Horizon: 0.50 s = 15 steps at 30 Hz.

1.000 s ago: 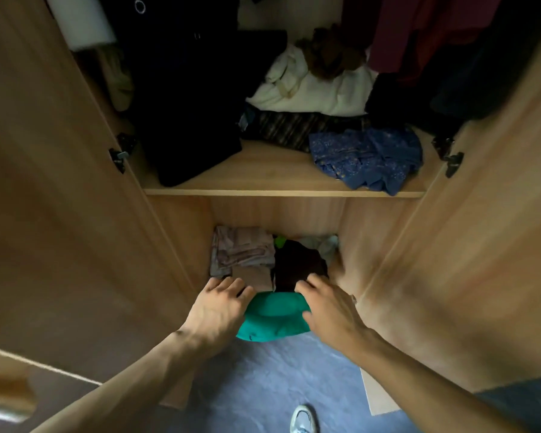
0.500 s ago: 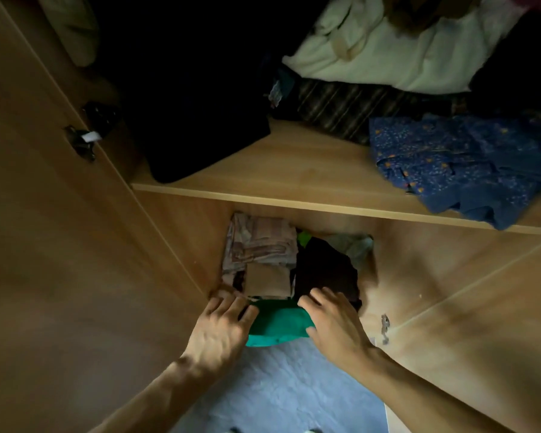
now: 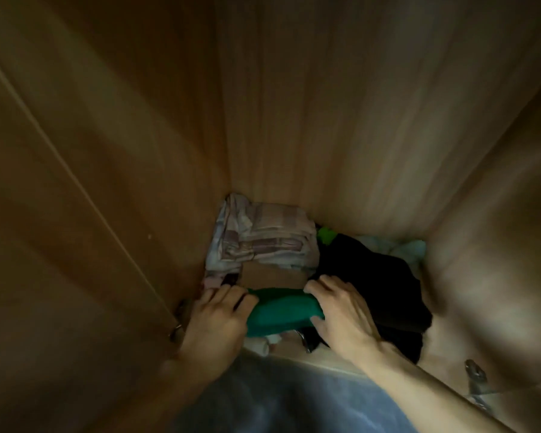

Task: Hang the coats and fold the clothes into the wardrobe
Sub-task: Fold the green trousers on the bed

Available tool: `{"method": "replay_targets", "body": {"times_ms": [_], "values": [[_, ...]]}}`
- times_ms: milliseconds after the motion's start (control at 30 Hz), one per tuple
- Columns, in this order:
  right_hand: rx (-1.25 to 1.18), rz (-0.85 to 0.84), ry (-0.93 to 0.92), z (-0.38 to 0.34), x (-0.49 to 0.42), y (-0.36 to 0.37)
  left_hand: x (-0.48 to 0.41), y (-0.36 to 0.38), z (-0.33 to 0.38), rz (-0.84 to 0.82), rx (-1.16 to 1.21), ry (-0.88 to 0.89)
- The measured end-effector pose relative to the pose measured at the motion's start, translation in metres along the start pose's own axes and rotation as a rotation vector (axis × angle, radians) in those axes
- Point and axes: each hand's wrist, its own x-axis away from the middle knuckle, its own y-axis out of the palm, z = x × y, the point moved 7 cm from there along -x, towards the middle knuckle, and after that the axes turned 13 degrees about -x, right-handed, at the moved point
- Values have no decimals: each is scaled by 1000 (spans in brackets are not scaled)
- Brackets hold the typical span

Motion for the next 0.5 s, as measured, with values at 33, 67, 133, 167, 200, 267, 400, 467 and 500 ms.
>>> {"method": "replay_targets", "body": {"times_ms": [33,67,133,167,200,267,400,467,500], "values": [[-15,2,-11,8,-7,14,-1,21,-4,-11,15,6],[-31,0,-23,15,-13,27,-3,41,-8,-16,37,15],[-57,9,-42,29,-22,50,-5,72,-16,-11,104,19],[-62,23,-46,35,-27,58,-6,85,-20,-10,132,9],[-68,36,-47,40,-31,65,-8,96,-22,-9,149,-1],[-70,61,-49,48,-46,73,-20,109,-26,9,151,-14],[-21,240,-56,58,-87,58,-71,103,-42,163,102,-47],[38,339,-70,62,-100,51,-89,96,-46,263,61,-47],[65,372,-78,65,-103,52,-94,98,-44,296,34,-34]]}}
